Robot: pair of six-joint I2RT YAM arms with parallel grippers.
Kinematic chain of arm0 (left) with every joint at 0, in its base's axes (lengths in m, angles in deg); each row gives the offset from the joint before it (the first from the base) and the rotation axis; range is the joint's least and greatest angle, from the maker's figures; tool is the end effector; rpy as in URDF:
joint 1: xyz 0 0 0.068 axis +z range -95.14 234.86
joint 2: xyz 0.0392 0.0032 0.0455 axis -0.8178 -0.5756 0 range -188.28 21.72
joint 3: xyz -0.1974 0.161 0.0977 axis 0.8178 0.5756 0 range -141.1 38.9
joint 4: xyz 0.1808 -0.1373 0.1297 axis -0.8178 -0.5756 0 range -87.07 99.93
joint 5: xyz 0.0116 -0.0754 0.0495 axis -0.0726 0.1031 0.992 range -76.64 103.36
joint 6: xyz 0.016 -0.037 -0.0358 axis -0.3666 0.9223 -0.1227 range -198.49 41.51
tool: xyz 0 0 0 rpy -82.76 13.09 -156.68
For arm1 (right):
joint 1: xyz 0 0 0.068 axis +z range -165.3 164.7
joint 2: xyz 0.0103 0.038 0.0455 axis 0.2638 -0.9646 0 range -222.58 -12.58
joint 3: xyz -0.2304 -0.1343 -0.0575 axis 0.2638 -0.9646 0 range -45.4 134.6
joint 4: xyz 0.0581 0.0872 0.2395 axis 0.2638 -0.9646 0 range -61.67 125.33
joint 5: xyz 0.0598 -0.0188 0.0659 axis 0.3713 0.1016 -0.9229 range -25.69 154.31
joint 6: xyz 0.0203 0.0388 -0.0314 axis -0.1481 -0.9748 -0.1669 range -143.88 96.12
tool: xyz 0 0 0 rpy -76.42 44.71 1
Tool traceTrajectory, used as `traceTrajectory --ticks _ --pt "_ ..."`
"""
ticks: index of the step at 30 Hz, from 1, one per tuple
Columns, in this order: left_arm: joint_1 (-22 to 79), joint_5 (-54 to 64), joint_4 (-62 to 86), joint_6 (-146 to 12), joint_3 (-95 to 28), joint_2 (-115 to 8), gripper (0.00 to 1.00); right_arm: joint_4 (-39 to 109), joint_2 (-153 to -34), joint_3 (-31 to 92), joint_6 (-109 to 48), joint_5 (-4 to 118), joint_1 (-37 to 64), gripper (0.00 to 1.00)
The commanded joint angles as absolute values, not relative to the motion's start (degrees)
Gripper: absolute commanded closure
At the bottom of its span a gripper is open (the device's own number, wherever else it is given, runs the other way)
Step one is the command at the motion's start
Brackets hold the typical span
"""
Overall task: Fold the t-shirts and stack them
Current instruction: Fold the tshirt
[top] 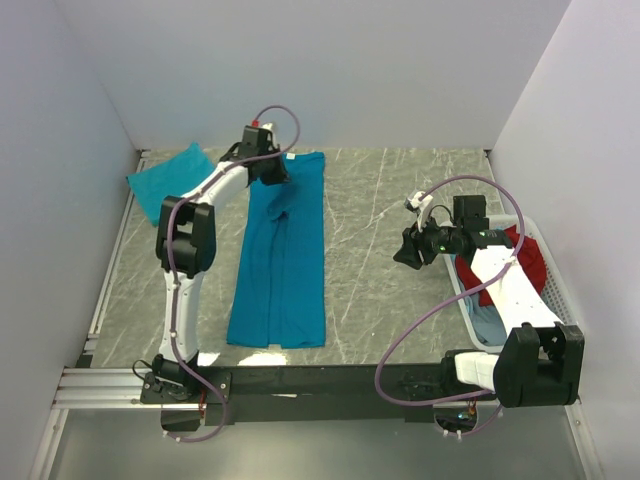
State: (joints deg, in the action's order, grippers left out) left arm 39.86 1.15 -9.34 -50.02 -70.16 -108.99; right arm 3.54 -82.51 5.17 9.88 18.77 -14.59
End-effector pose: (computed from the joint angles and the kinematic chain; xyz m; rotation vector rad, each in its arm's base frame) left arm 0.5044 -0.1429 0.2077 -0.1613 2.3428 -0.6297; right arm 0.2421 0.0284 0.2598 -0.9636 2.0068 0.6653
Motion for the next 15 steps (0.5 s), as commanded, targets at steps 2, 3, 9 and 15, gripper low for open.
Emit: traceTrajectory --ticks 2,3,9,15 --pt "36.85 -0.70 -13.96 -52.39 -77.18 -110.89 0.86 3.16 -82.45 7.43 10.57 18.00 -14.50 0.45" --pt "36.58 -1.23 -15.19 -53.35 -78.34 -111.69 0.72 3.08 -82.36 7.34 10.57 18.08 -14.50 0.46" --pt "36.14 1.83 -15.47 -56.86 -77.74 -108.45 0.52 3.07 -82.36 7.34 10.57 17.91 -14.50 0.46" --pt "37.45 6.06 -11.10 -62.22 -71.07 -99.32 0.48 2.55 -82.54 7.34 11.27 18.00 -14.50 0.46"
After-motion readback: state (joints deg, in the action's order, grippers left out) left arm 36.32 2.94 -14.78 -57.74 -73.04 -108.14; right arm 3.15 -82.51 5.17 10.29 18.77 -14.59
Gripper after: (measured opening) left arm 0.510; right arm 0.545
